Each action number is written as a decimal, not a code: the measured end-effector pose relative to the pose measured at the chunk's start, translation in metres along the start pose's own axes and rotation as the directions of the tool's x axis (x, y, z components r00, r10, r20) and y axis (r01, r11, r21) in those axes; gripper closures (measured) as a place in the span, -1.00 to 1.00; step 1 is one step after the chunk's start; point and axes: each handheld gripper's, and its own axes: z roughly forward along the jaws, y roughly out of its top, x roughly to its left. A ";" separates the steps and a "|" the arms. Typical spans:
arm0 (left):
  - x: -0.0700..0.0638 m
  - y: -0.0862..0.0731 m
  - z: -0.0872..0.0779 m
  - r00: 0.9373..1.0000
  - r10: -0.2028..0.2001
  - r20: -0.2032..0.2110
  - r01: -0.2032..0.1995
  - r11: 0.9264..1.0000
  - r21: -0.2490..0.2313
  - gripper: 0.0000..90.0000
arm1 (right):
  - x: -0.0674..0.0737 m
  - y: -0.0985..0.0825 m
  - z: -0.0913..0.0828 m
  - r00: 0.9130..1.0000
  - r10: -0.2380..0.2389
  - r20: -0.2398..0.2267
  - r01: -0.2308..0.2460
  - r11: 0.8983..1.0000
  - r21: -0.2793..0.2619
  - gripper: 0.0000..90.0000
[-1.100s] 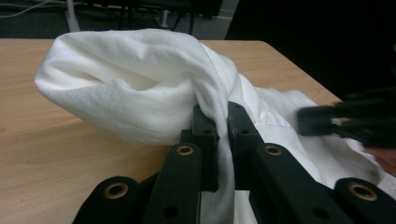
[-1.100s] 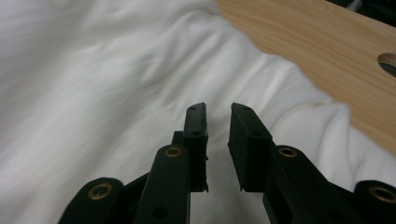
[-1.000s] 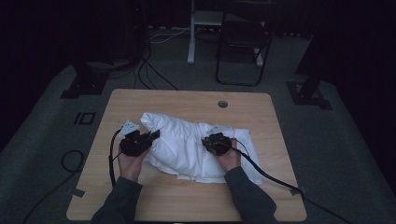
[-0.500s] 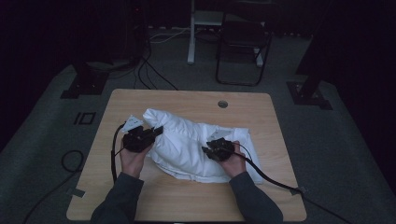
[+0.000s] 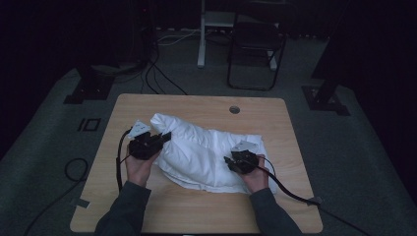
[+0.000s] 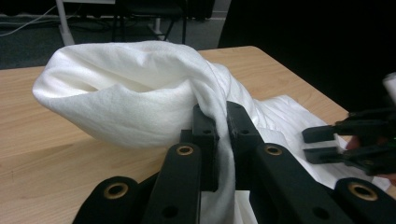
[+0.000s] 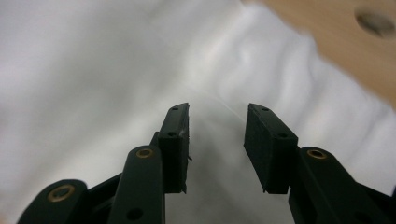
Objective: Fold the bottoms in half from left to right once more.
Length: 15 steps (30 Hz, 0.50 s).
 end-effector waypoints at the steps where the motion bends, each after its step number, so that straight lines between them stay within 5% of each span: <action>1: 0.000 0.000 -0.001 1.000 0.001 0.004 -0.001 1.000 -0.003 0.89 | -0.002 -0.005 0.008 1.000 0.016 -0.020 -0.016 1.000 0.027 0.34; 4: -0.001 0.004 -0.005 1.000 0.004 -0.002 -0.004 1.000 -0.013 0.89 | 0.001 -0.009 0.017 0.998 0.050 -0.038 -0.051 0.999 0.000 0.35; 11: -0.003 0.018 -0.018 1.000 0.016 -0.002 -0.016 0.998 -0.057 0.89 | 0.033 0.009 0.034 0.994 0.015 -0.104 -0.017 1.000 -0.012 0.37; 15: -0.008 0.024 -0.017 1.000 0.027 0.014 -0.026 0.997 -0.069 0.89 | 0.058 0.018 0.044 0.982 -0.029 -0.186 0.021 0.999 -0.041 0.31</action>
